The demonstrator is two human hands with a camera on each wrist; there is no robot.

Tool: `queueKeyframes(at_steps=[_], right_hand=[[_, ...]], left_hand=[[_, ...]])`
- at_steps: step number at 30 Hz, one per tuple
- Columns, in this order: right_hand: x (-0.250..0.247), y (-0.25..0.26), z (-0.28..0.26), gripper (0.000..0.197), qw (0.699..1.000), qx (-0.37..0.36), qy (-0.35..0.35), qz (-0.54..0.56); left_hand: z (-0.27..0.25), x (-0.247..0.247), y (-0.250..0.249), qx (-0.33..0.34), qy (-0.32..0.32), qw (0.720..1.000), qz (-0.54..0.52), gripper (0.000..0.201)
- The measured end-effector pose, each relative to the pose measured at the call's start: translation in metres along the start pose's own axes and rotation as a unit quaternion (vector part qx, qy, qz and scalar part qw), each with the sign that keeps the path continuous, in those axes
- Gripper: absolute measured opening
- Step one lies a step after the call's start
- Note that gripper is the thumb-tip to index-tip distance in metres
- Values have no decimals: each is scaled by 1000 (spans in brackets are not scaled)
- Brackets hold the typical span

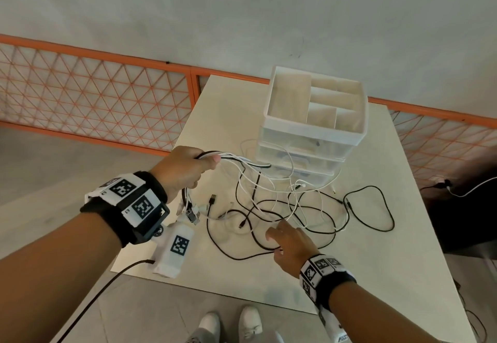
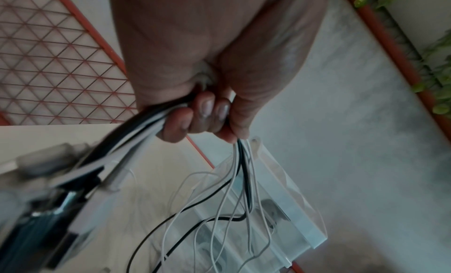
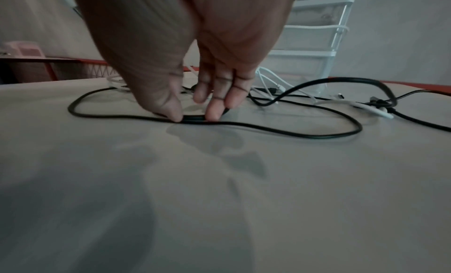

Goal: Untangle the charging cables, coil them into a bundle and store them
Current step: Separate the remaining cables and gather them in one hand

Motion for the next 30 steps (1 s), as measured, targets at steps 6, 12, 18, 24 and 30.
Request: queueKeyframes(at_steps=[6,12,18,24,30], right_hand=[[13,4,-5,27,999,-19,31,-4],[12,-6,-9,26,996,32,33,-79],[-33,1,-12,12,998,24,35,42],[-140,32,-16,13,980,-36,-116,160],[-220,39,-34,22,943,-55,-196,265]], left_hand=[[4,6,4,-6,-8,1000,-5,36],[2,11,3,-2,3,1000,-5,36],[-3,22,1,11,43,999,12,35],[-6,36,-22,94,73,989,85,31],[-14,59,-39,139,138,981,13,23]])
Point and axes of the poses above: each hand's wrist, its own z-axis towards the middle knuckle, its own x-axis out of the palm, y = z × x, the point moved 8 cm from there along z, towards the middle knuckle, and after that the axes turned 10 degrees about x, right-handed, at the moved point
